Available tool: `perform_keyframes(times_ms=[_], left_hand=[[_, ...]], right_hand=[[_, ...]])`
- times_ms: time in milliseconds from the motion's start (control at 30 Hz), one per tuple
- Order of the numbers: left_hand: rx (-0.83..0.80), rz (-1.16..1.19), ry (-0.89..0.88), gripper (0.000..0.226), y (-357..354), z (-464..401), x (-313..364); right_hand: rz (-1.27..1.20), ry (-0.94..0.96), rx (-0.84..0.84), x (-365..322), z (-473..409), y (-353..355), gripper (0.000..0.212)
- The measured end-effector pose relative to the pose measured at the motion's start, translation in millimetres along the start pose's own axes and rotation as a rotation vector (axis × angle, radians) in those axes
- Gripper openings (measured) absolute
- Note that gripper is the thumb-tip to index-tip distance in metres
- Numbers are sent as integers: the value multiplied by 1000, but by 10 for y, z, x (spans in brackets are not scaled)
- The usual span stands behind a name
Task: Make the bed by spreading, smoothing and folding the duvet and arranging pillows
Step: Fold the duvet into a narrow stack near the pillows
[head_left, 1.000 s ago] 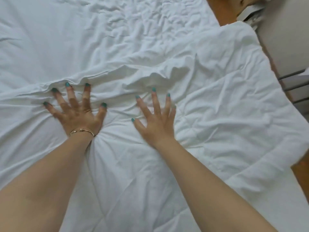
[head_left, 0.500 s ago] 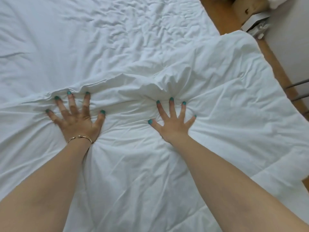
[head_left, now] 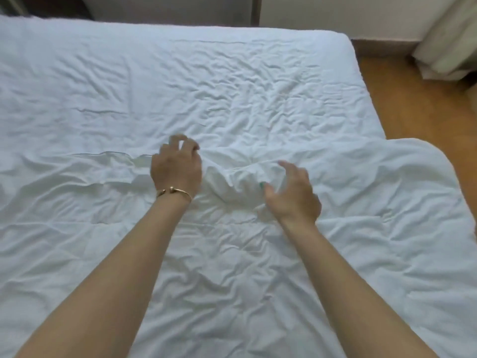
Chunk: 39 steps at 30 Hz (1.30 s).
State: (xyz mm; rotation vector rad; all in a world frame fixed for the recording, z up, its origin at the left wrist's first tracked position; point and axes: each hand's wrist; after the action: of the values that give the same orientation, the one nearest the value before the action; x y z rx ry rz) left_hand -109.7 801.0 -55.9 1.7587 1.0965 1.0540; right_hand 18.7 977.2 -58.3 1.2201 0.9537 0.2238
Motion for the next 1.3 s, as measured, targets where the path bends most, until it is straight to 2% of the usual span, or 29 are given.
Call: perform_keyframes(times_ms=[33, 100, 133, 167, 233, 333, 367, 433, 467, 500, 533, 567, 600, 667, 733, 800, 1000, 1133, 1300], left_hand=[[-151, 85, -38, 40, -74, 39, 254], [-529, 78, 37, 70, -313, 176, 590], [-615, 74, 110, 78, -430, 274, 664], [-613, 80, 166, 79, -546, 387, 665], [-538, 71, 163, 71, -663, 519, 597], [-462, 76, 75, 36, -570, 525, 502], [-367, 92, 71, 23, -515, 448, 503], [-107, 141, 78, 15, -407, 191, 608], [-25, 172, 94, 18, -384, 86, 678], [-17, 200, 117, 22, -390, 32, 738], [-78, 209, 147, 29, -446, 69, 774], [-165, 174, 159, 42, -559, 204, 772], [-247, 91, 133, 56, -682, 416, 742], [-278, -89, 48, 67, -825, 849, 646], [-299, -136, 41, 71, -919, 982, 583], [-295, -158, 38, 73, -1000, 868, 597], [-219, -147, 25, 78, -1220, 744, 611], [-206, -145, 17, 80, -1295, 728, 597], [-197, -129, 23, 80, -1308, 682, 600]], right_hand=[[19, 25, 30, 172, -287, 112, 67], [124, 18, -130, 461, -561, 146, 81], [151, 27, -177, 621, -581, 30, 80], [145, 32, -161, 776, -561, -127, 75], [105, 4, -62, 897, -578, -364, 65], [136, -98, -115, 821, -743, -366, 55], [116, -91, -79, 791, -837, -297, 47], [-49, -115, 164, 760, -1012, -116, 22], [-159, -141, 295, 759, -1037, -51, 21], [-283, -155, 370, 750, -1013, -39, 32], [-382, -144, 370, 749, -925, -95, 53], [-389, -100, 340, 780, -799, -218, 75], [-293, -11, 296, 827, -653, -373, 87], [62, 210, 194, 952, -448, -644, 77], [237, 270, 133, 1000, -456, -711, 66], [277, 242, 113, 981, -518, -713, 63], [353, 265, 199, 999, -574, -831, 62], [333, 299, 276, 1076, -650, -960, 59], [307, 327, 273, 1106, -734, -1082, 61]])
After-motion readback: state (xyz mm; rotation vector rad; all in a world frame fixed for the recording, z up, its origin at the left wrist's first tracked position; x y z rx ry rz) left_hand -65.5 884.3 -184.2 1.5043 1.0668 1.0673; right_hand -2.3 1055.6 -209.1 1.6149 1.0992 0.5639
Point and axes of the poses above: each hand's wrist, its own z-axis away from the middle knuckle, its own y-axis out of the back of the hand, x = y × z, and after that the axes turned 12 degrees about x, right-handed
